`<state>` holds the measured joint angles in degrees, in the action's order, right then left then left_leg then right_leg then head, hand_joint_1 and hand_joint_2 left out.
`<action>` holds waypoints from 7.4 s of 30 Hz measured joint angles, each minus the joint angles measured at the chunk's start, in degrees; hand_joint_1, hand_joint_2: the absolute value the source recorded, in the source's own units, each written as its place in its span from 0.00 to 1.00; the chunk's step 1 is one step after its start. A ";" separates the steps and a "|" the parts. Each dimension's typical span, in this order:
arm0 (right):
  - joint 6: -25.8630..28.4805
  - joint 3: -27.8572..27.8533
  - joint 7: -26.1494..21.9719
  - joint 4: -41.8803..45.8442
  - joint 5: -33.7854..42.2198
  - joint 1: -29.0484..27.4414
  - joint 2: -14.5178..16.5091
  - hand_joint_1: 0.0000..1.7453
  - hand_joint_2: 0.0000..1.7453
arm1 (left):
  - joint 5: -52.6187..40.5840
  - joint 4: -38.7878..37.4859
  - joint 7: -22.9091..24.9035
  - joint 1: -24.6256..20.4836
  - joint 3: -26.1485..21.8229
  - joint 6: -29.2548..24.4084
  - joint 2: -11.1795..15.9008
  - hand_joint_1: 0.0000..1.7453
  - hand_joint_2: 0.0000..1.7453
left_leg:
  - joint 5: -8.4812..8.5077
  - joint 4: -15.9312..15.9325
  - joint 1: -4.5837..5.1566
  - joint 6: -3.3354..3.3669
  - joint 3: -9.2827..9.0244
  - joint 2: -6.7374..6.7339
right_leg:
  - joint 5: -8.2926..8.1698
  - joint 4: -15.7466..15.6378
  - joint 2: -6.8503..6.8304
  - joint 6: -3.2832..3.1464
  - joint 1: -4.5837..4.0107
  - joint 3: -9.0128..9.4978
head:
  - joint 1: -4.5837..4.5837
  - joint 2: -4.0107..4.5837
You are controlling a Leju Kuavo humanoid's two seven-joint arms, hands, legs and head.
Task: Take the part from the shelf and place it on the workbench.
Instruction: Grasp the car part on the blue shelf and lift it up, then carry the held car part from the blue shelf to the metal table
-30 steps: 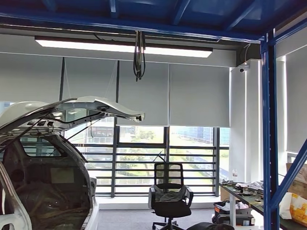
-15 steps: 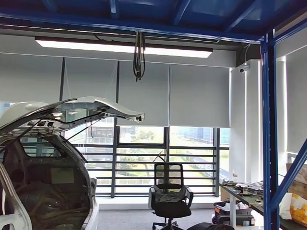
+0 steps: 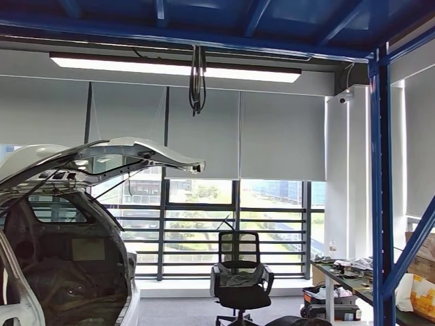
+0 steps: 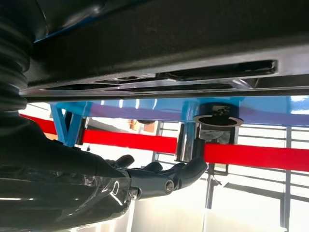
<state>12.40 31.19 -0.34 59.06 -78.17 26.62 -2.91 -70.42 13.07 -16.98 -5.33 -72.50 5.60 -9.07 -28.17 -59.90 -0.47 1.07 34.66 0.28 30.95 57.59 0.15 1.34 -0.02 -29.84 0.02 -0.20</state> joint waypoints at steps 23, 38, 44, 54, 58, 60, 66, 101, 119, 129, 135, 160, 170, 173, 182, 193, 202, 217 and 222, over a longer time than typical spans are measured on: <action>-0.29 -2.62 -3.42 -2.92 2.27 0.21 0.01 1.00 1.00 | -0.93 0.00 -4.11 0.11 1.01 -0.52 0.02 0.00 1.00 | 0.00 0.00 0.00 0.00 -0.10 0.01 | 0.01 -0.01 -0.02 -0.01 0.00 0.08 | 0.00 0.00; -0.55 -5.53 -2.70 8.17 2.68 -5.76 -1.64 1.00 1.00 | 0.52 0.00 -4.34 0.11 1.09 -2.29 0.04 0.00 1.00 | -0.01 0.00 0.01 0.00 -0.15 0.01 | 0.00 -0.01 -0.01 0.00 0.01 0.14 | 0.00 0.00; -1.43 -8.00 -5.17 17.24 9.24 -8.98 -2.08 1.00 1.00 | 1.19 0.00 -5.11 0.10 1.06 -2.26 0.05 0.00 1.00 | -0.01 0.00 0.01 0.00 -0.06 0.01 | 0.01 0.00 -0.02 -0.01 0.00 0.05 | 0.00 0.00; -12.11 -16.63 -18.12 37.18 51.85 -15.51 1.38 1.00 1.00 | 5.85 0.00 -9.58 -0.14 -0.74 -0.99 0.09 0.00 1.00 | -0.01 0.00 0.01 0.00 0.05 0.01 | 0.01 -0.01 -0.03 -0.01 0.00 -0.05 | 0.00 0.00; -14.72 -19.61 -20.50 43.95 61.04 -18.81 4.20 1.00 1.00 | 6.12 0.00 -12.44 -0.51 -1.35 -3.00 0.09 0.00 1.00 | -0.02 0.01 0.01 -0.01 0.05 0.01 | 0.02 -0.01 -0.03 -0.01 0.00 -0.06 | 0.00 0.00; -16.56 -20.38 -20.90 46.70 64.36 -20.40 5.36 1.00 1.00 | 5.81 0.00 -13.62 -0.72 -1.34 -3.79 0.08 0.00 1.00 | -0.02 0.01 0.01 -0.01 0.06 0.01 | 0.02 -0.01 -0.02 -0.01 0.00 -0.07 | 0.00 0.00; -24.77 -20.31 -19.31 48.33 73.78 -21.36 6.07 1.00 1.00 | 5.63 0.00 -14.16 -1.00 -1.33 -3.37 0.09 0.00 1.00 | -0.02 0.02 0.00 -0.02 0.04 0.00 | 0.02 0.00 0.00 -0.01 0.00 -0.04 | 0.00 0.00; -31.17 -6.80 -19.55 42.69 83.85 -13.96 -5.79 1.00 1.00 | 4.48 0.00 -11.78 -0.36 -1.30 -3.26 0.37 0.00 1.00 | 0.24 0.95 0.06 1.12 -0.60 -0.15 | 2.12 2.80 0.00 1.20 0.67 -1.14 | 0.00 0.00; -31.62 -7.80 -19.93 43.20 84.90 -15.63 -7.86 1.00 1.00 | 5.19 0.00 -10.22 0.24 -1.33 -3.26 0.56 0.00 1.00 | -8.53 -11.47 -0.55 -1.85 3.70 -0.03 | -4.05 1.06 -0.29 -1.63 0.97 -5.12 | 0.00 0.00; -31.64 -8.56 -20.08 43.95 84.83 -16.59 -8.28 1.00 1.00 | 5.07 0.00 -10.04 0.11 -1.33 -3.39 0.72 0.00 1.00 | -3.40 1.98 -0.21 -0.60 -6.05 -0.03 | -7.00 1.37 -0.04 0.60 0.81 -7.44 | -0.02 0.00; -31.68 -8.88 -20.11 44.12 84.71 -16.93 -8.73 1.00 1.00 | 4.86 0.00 -10.21 0.01 -1.34 -3.45 0.85 0.00 1.00 | -0.43 2.03 0.05 1.14 -2.88 -0.66 | 4.18 15.41 -0.02 1.78 1.05 -10.90 | -0.02 0.00; -32.01 -9.02 -22.38 45.17 83.44 -16.86 -8.70 1.00 1.00 | 3.97 0.00 -10.61 -0.15 -1.28 -3.75 1.03 0.00 1.00 | -3.98 2.66 -0.53 -0.84 -7.38 -0.17 | -6.93 0.89 -0.68 0.63 0.52 -7.45 | -0.02 0.00; -32.48 -9.05 -23.22 45.25 82.88 -16.82 -8.72 1.00 1.00 | 3.75 0.00 -10.61 -0.22 -1.27 -3.78 1.07 0.00 1.00 | 1.57 2.27 0.70 1.37 -0.71 -0.80 | 0.31 8.65 -0.35 0.33 0.39 -2.25 | -0.02 0.00; -33.05 -9.06 -23.81 45.57 82.72 -16.48 -8.69 1.00 1.00 | 3.68 0.00 -10.60 -0.22 -1.26 -3.77 1.03 0.00 1.00 | 2.99 2.24 0.84 0.64 0.26 -0.75 | 0.72 -1.63 -0.30 -0.85 -0.37 4.25 | 0.02 -0.02; -35.41 -9.62 -25.65 45.51 85.85 -16.28 -8.01 1.00 1.00 | 3.98 0.00 -1.93 0.25 -1.39 -4.80 1.80 0.00 1.00 | -6.72 -13.50 0.02 -1.84 5.21 -0.64 | -2.74 -3.05 0.31 -2.54 -0.21 0.29 | 0.02 -0.01; -36.67 -11.45 -26.54 45.17 87.33 -15.99 -7.17 1.00 1.00 | 5.33 0.08 8.21 1.35 -3.93 -7.26 5.77 0.00 1.00 | -1.60 2.81 -0.85 0.28 -4.64 0.61 | -0.98 3.94 1.60 0.36 0.13 -5.78 | 0.02 0.00; -38.12 -11.84 -27.09 44.47 87.78 -17.32 -7.16 1.00 1.00 | 5.13 0.09 7.79 1.51 -4.58 -6.76 6.00 0.00 1.00 | -1.29 2.66 -0.27 0.43 -4.14 -3.26 | -2.30 0.99 -2.35 0.19 -0.05 -2.00 | 0.02 0.00; -39.00 -11.73 -28.57 44.71 87.01 -18.01 -5.99 1.00 1.00 | 5.10 0.09 4.57 1.57 -4.65 -7.09 6.32 0.00 1.00 | -1.54 -0.76 -0.91 -1.22 -2.00 1.86 | -2.93 -0.12 3.43 -1.50 -0.06 -2.75 | 0.02 0.00; -38.88 -11.85 -28.71 46.06 86.55 -19.05 -5.80 1.00 1.00 | 5.07 0.09 3.86 1.30 -4.65 -7.23 6.62 0.00 1.00 | -1.47 1.10 -0.99 -0.34 -2.54 1.40 | -2.29 1.49 3.93 -0.17 0.05 -4.29 | 0.00 0.00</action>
<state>-26.48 19.34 -29.05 105.13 8.38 7.57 -8.71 -65.35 13.16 -13.11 -4.04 -77.16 -1.64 -2.45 -29.64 -58.80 -1.45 0.73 32.12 1.68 28.67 59.09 4.08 1.17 0.03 -34.13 0.02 -0.20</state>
